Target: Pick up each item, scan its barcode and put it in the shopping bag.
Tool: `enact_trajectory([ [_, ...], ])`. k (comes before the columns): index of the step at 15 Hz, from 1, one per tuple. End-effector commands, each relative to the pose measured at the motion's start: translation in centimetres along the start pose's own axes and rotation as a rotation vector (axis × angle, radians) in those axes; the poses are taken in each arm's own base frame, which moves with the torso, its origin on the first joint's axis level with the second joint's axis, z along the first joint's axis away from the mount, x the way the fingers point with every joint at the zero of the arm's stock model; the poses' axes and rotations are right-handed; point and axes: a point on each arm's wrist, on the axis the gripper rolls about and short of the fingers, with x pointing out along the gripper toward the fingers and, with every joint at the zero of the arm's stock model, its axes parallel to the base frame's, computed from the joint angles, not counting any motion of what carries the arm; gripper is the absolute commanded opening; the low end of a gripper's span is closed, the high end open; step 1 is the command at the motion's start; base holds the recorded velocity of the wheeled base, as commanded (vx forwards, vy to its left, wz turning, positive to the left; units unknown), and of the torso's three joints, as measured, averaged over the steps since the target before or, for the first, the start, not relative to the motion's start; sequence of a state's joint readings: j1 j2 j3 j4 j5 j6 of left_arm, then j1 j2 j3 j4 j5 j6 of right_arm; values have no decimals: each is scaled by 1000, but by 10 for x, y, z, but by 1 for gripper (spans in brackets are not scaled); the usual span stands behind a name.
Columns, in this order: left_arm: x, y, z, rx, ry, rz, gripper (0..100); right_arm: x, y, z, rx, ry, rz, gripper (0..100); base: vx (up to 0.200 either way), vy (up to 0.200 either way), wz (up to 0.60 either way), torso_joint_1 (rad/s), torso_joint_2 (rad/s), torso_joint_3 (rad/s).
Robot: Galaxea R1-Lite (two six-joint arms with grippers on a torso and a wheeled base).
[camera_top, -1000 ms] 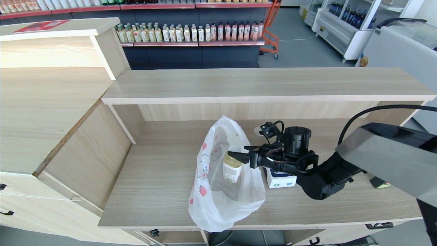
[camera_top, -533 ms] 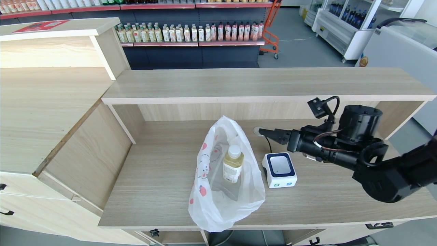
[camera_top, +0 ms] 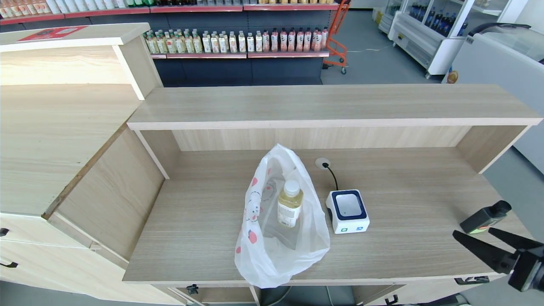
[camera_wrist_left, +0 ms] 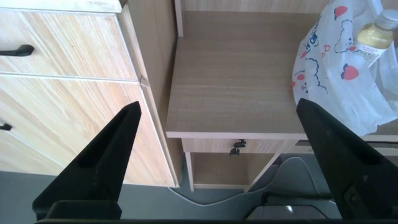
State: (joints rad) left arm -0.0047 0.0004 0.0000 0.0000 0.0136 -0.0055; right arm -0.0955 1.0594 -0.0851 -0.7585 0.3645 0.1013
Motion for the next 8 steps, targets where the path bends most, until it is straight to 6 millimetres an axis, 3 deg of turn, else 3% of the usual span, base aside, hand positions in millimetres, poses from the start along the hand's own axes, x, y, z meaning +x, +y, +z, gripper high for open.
enact_trajectory([
  [1,0,0,0,-1,0,0,100,-77,21,-46,-91,-114,-148,100,0,0,0,0,0,0],
  [2,0,0,0,-1,0,0,100,-98,22,-74,-119,-97,-271,100,0,0,0,0,0,0],
  [3,0,0,0,-1,0,0,100,-106,22,-89,-115,-104,-324,100,0,0,0,0,0,0],
  [8,0,0,0,-1,0,0,100,-114,23,-93,-170,-218,-274,100,0,0,0,0,0,0],
])
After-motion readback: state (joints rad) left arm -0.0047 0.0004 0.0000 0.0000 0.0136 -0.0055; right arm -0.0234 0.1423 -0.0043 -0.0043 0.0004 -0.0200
